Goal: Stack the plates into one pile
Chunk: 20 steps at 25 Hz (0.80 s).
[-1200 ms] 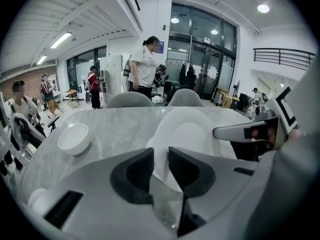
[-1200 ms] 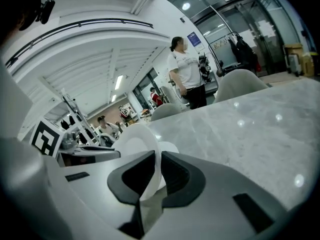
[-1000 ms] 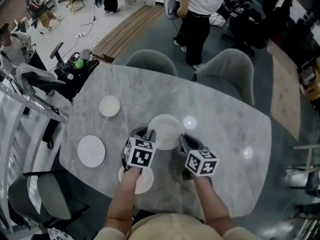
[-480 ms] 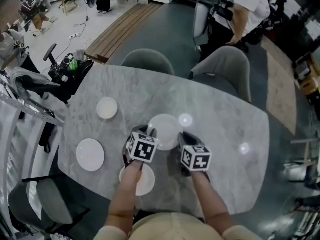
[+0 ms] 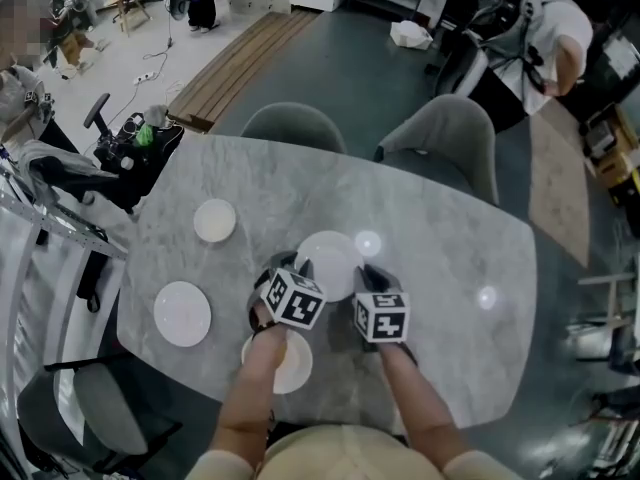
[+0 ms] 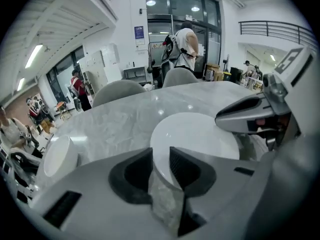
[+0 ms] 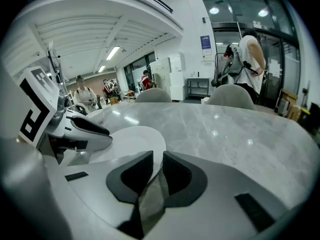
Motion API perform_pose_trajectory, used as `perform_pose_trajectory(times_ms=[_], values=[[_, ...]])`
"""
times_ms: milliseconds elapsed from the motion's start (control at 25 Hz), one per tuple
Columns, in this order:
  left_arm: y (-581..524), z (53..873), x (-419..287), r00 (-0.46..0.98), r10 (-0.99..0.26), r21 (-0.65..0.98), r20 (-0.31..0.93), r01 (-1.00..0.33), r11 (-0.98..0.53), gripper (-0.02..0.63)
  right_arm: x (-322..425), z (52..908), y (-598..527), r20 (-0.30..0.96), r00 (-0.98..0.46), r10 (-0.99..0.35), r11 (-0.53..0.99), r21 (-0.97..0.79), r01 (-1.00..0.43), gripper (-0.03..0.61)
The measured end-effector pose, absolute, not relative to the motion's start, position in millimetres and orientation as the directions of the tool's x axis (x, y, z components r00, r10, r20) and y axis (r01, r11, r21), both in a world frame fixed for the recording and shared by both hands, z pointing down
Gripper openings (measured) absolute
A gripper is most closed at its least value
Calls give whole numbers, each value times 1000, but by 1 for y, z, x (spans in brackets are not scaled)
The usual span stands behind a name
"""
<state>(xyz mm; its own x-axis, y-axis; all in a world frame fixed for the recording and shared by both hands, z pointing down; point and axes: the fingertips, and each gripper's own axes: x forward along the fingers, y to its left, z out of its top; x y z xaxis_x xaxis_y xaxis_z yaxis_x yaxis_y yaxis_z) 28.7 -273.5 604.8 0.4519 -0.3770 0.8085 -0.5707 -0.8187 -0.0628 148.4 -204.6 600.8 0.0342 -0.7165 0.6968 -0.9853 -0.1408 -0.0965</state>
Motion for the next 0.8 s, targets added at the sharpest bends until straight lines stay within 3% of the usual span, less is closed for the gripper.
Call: perform_pose_trajectory(times_ms=[280, 560, 800], values=[[-281, 593, 25, 458, -448, -121, 768, -582, -804, 103, 149, 593, -203, 681, 49, -731, -154, -95, -983, 43], [-277, 548, 9, 496, -566, -90, 659, -694, -714, 96, 147, 562, -189, 634, 4, -774, -102, -118, -988, 41], [-247, 499, -27, 489, -662, -71, 568, -772, -631, 48, 141, 521, -170, 572, -57, -818, -33, -146, -989, 41]])
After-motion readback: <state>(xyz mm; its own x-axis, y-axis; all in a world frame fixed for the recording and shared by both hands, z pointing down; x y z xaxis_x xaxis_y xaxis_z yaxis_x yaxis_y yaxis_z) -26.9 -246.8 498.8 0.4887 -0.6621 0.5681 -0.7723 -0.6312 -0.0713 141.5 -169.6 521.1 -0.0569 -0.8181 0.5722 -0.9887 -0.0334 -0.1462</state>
